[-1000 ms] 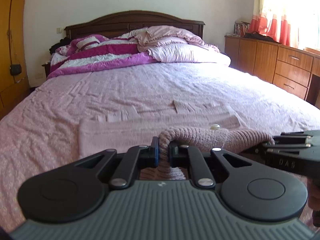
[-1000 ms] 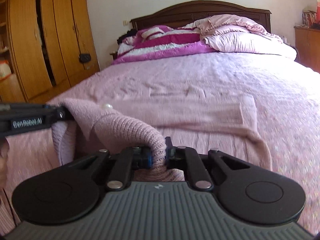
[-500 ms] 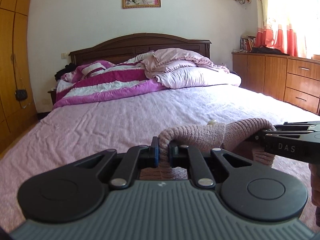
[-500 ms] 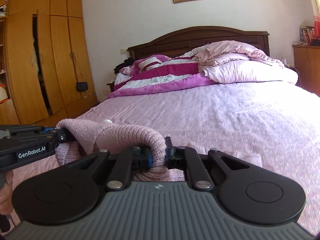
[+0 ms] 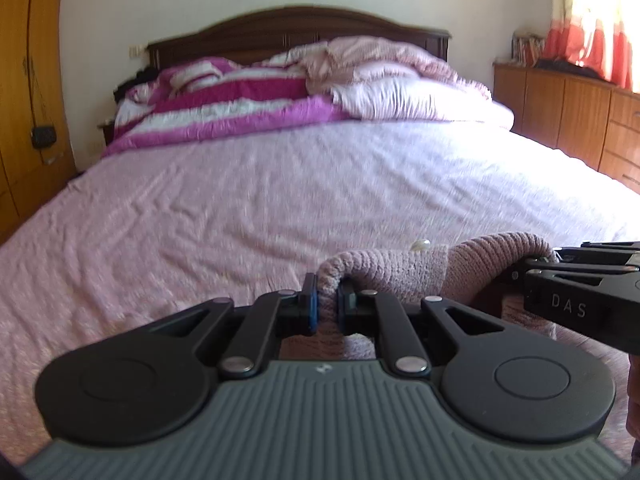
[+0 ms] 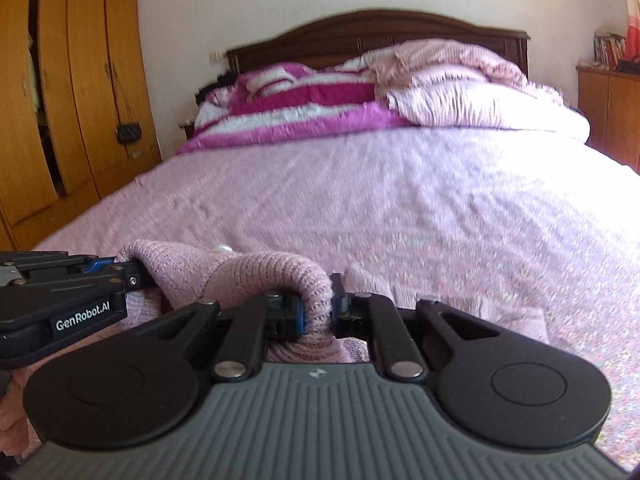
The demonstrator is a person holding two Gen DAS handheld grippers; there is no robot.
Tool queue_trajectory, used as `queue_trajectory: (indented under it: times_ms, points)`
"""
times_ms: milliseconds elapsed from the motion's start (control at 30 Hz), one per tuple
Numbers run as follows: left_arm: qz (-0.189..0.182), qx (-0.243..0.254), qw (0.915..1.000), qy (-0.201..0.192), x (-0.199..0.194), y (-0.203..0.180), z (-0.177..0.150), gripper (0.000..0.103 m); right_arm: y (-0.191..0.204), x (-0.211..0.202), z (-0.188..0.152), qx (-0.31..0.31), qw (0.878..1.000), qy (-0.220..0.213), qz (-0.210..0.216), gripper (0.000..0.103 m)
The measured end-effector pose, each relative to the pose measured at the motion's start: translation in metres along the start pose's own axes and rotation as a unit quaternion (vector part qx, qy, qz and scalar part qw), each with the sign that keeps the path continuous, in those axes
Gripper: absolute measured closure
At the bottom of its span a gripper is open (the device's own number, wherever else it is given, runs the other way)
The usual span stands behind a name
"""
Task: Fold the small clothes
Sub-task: 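Fold the held hem over toward the collar with both grippers, open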
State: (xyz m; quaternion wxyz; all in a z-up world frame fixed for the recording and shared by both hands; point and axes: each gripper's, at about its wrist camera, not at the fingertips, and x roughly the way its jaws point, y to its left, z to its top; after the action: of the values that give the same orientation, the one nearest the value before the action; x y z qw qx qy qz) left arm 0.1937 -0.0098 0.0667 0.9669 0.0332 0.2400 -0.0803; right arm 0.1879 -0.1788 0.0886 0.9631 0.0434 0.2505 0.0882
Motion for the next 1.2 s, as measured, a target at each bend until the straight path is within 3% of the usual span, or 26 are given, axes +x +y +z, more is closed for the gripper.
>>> queue_trajectory:
  times_ms: [233,367,433,533,667,800,900,1100,1200]
  points:
    - [0.006,-0.006,0.9994,0.035,0.041,0.0,-0.017,0.089,-0.01,0.062,-0.021,0.012,0.999,0.043,-0.017,0.09]
    - [0.009,0.005,0.9995,0.03,0.043,-0.002,-0.027,0.086,-0.014,0.078,-0.033,0.015,0.999,0.047,-0.023,0.088]
    - [0.01,0.022,0.9993,0.029,0.04,-0.005,-0.027,0.078,-0.015,0.08,-0.036,0.013,0.999,0.046,-0.024,0.071]
    - [0.013,0.03,0.9989,0.033,0.032,-0.005,-0.025,0.062,-0.017,0.08,-0.037,0.018,0.998,0.047,-0.03,0.058]
    - [0.011,0.019,0.9992,0.032,0.015,-0.002,-0.021,0.046,-0.024,0.064,-0.033,0.038,0.998,0.045,-0.014,0.049]
    - [0.012,0.023,0.9994,0.022,-0.008,0.001,-0.021,0.045,-0.022,0.039,-0.031,0.026,0.999,0.029,-0.012,0.04]
    - [0.008,0.02,0.9995,0.023,-0.024,0.004,-0.022,0.045,-0.018,0.014,-0.032,0.013,1.0,0.021,-0.009,0.039]
    - [-0.016,-0.012,0.9983,0.055,-0.045,0.01,-0.028,0.045,-0.002,-0.027,-0.048,-0.008,1.0,0.017,-0.003,0.023]
    - [-0.021,-0.008,0.9981,0.057,-0.055,0.008,-0.034,0.045,0.003,-0.043,-0.059,-0.007,1.0,0.022,0.005,0.02]
